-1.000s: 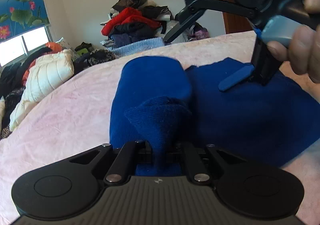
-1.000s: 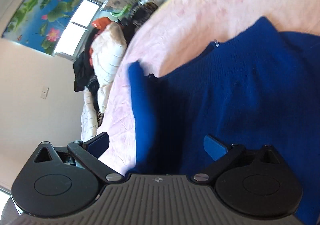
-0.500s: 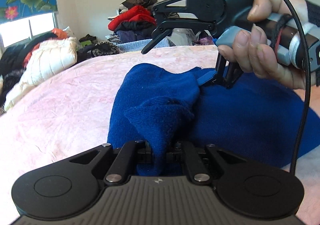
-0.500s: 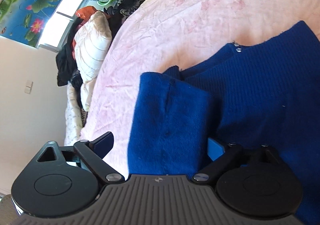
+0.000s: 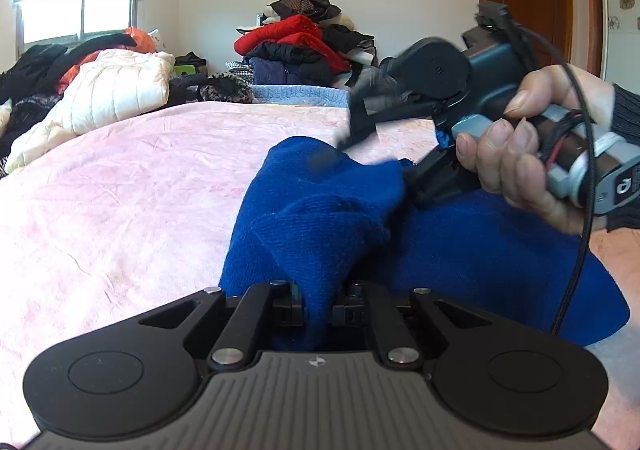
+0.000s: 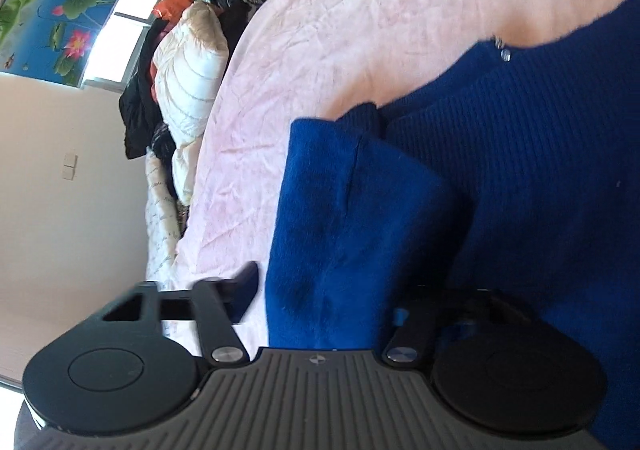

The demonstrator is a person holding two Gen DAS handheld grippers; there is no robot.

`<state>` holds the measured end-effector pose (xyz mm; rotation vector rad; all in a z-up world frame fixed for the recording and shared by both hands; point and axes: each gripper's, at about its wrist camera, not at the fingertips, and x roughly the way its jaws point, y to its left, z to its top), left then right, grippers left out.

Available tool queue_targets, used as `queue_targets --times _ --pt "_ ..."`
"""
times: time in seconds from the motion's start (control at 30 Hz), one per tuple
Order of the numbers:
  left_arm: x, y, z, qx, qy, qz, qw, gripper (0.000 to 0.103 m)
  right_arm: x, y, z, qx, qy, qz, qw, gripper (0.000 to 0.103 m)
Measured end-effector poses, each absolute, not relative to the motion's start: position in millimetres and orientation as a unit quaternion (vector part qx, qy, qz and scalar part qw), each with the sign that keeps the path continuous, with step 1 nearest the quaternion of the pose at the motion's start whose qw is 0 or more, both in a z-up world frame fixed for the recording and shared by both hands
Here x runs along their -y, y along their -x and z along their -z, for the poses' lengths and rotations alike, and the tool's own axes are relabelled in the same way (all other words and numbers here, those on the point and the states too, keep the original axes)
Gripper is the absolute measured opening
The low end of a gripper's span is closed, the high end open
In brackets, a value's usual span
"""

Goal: Fold small clothes
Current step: 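Hold the folded bundle with the left gripper while the right gripper grasps and folds the other side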

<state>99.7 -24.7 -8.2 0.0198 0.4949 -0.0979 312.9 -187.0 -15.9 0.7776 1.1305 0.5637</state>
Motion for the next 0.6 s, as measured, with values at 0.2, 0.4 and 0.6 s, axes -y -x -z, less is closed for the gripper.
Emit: queue_targets --times 0.2,0.4,0.6 --pt "51.5 -97.3 0.5 -0.238 -0.067 0.061 0.967 0.008 186.1 -308.2 4.0 -0.491 -0.284 -0.27 0.778 0.013" --pt "103.4 -85.1 -10.7 -0.216 -0.09 0.127 0.964 0.008 225.8 -306.9 -32.2 -0.469 -0.22 -0.279 0.809 0.013" --pt "172.9 -76.8 5.4 -0.229 -0.131 0.205 0.943 0.008 301.0 -295.1 -25.7 -0.471 -0.197 -0.229 0.829 0.013"
